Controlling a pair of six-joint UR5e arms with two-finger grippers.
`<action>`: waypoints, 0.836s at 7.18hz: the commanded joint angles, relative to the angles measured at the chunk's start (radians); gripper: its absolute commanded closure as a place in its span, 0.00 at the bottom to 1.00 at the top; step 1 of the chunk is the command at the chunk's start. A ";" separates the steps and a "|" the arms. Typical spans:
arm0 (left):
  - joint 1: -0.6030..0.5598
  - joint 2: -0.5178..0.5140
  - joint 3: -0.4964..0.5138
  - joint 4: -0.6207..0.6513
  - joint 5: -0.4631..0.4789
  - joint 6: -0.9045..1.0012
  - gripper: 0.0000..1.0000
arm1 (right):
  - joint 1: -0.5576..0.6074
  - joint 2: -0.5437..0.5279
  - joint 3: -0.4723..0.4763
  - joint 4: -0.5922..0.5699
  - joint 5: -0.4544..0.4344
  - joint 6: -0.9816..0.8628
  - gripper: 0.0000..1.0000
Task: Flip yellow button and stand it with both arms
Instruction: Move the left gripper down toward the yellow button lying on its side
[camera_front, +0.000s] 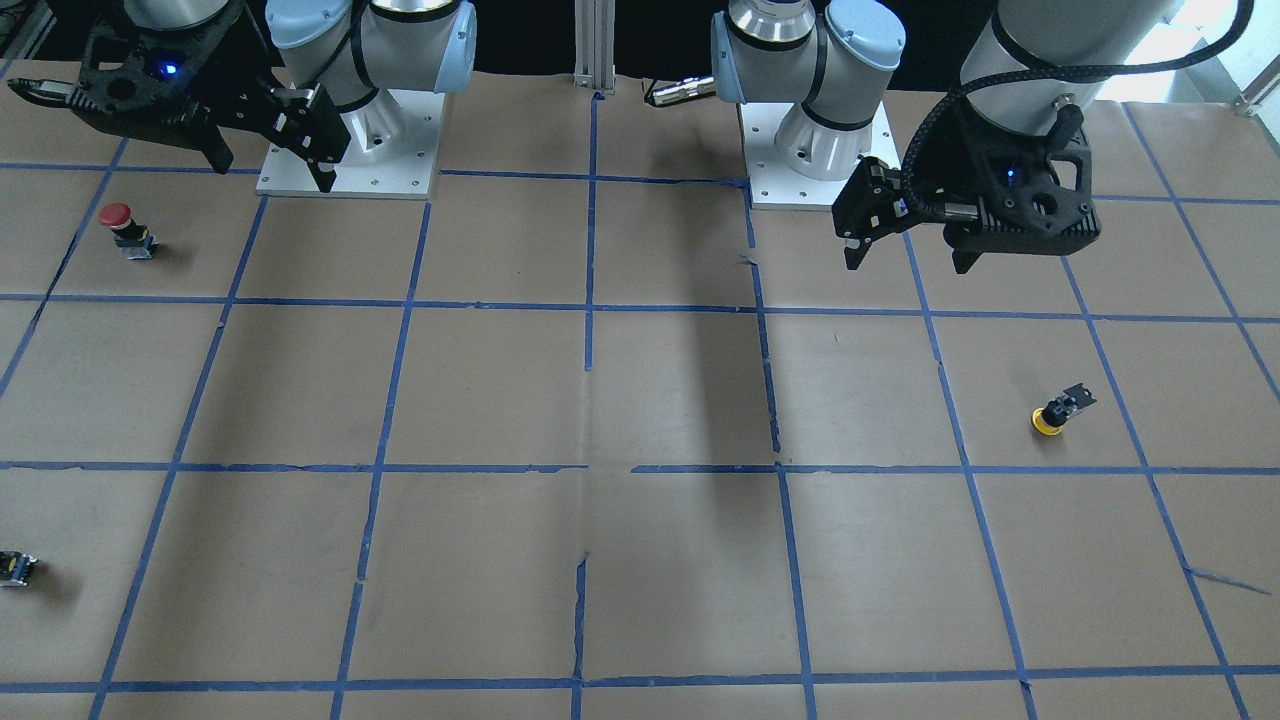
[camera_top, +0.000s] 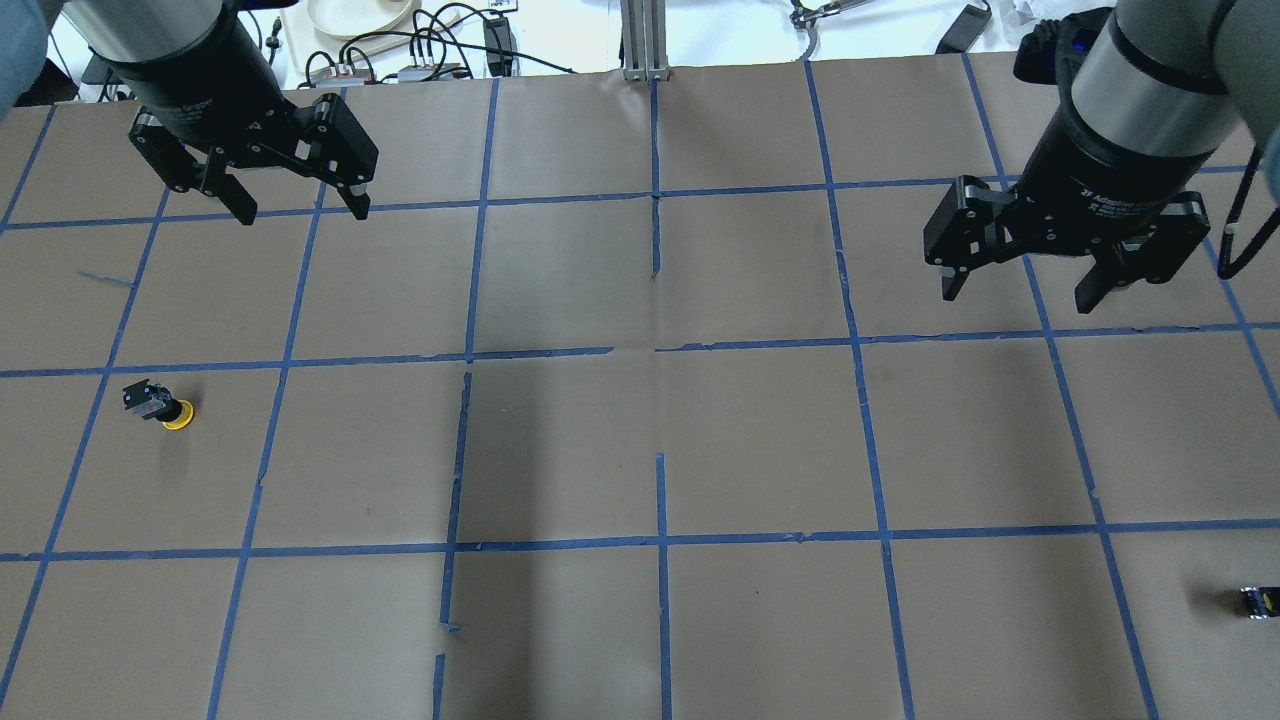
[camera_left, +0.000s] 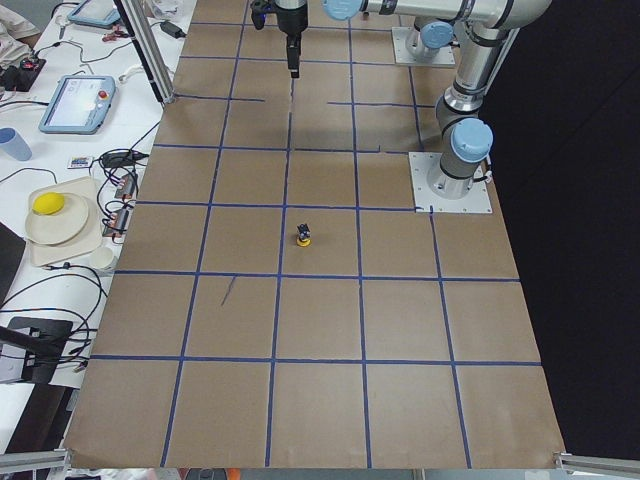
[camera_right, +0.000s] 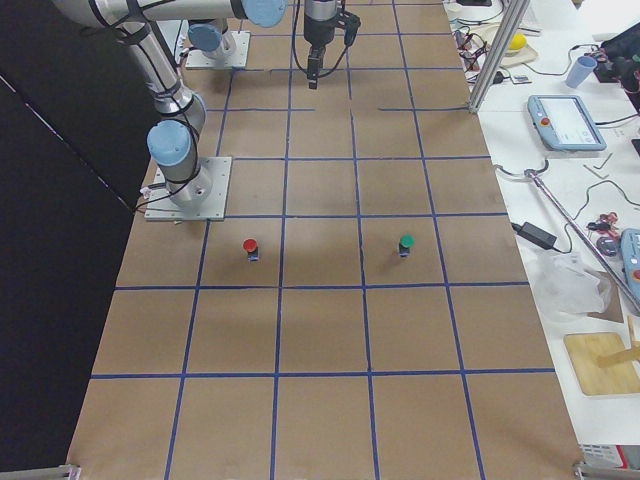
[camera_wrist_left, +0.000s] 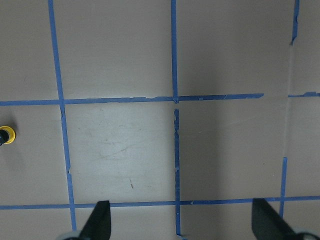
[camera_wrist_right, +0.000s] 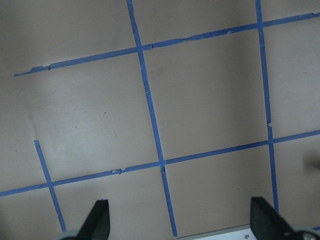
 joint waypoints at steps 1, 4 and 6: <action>0.002 0.012 -0.018 -0.002 0.000 0.000 0.01 | 0.000 -0.006 0.042 -0.014 0.008 0.023 0.00; 0.131 0.021 -0.069 -0.005 0.106 0.135 0.01 | 0.000 -0.006 0.047 -0.013 0.002 0.023 0.00; 0.298 0.000 -0.181 0.155 0.094 0.309 0.01 | 0.000 -0.006 0.047 -0.011 0.002 0.023 0.00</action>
